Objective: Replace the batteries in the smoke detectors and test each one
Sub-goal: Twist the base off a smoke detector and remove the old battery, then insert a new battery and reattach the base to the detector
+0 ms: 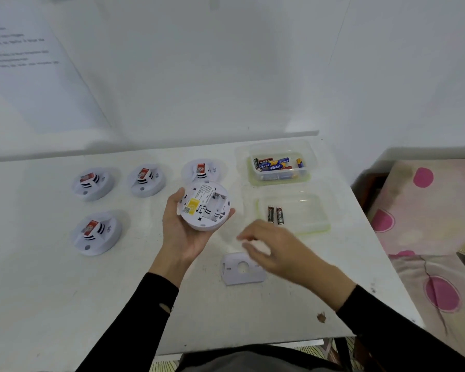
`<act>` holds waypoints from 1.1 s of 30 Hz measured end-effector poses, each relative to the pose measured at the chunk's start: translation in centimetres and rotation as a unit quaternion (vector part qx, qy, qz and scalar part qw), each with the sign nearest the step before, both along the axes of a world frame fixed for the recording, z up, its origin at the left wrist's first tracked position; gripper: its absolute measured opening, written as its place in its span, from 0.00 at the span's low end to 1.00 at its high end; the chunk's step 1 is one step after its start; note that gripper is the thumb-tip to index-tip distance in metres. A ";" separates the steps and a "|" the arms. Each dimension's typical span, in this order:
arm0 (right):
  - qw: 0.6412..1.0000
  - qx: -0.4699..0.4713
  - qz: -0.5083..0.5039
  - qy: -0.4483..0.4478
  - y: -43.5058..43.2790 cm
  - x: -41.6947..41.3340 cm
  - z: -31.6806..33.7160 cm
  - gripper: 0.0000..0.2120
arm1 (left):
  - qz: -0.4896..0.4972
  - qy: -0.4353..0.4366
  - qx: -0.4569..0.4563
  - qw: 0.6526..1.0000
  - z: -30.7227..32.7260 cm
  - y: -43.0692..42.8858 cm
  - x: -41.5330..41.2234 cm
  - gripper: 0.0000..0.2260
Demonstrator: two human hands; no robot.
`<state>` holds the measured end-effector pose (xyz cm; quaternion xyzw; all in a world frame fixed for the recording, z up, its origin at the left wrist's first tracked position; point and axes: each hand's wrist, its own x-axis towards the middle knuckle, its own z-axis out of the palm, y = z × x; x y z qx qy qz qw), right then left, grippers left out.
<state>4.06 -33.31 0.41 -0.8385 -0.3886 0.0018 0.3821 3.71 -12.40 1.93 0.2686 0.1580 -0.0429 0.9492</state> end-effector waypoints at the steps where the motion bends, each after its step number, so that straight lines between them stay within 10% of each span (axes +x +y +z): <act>1: 0.999 -0.038 0.024 -0.005 -0.1 -0.6 -1.0 0.07 | -0.001 0.000 0.017 1.000 -0.1 0.7 -0.3 0.22; 8: 0.977 -0.153 0.075 -0.126 -0.2 -2.3 -5.5 0.13 | -0.012 0.051 0.163 0.985 -1.4 6.3 -3.4 0.16; 17: 0.988 -0.124 0.072 -0.056 5.8 2.5 -5.8 0.17 | 0.033 0.130 0.393 0.910 -3.6 7.6 -3.9 0.17; 33: 0.991 -0.052 -0.020 0.121 7.5 3.6 -5.1 0.20 | 0.067 0.155 0.508 0.845 -4.3 7.5 -0.9 0.10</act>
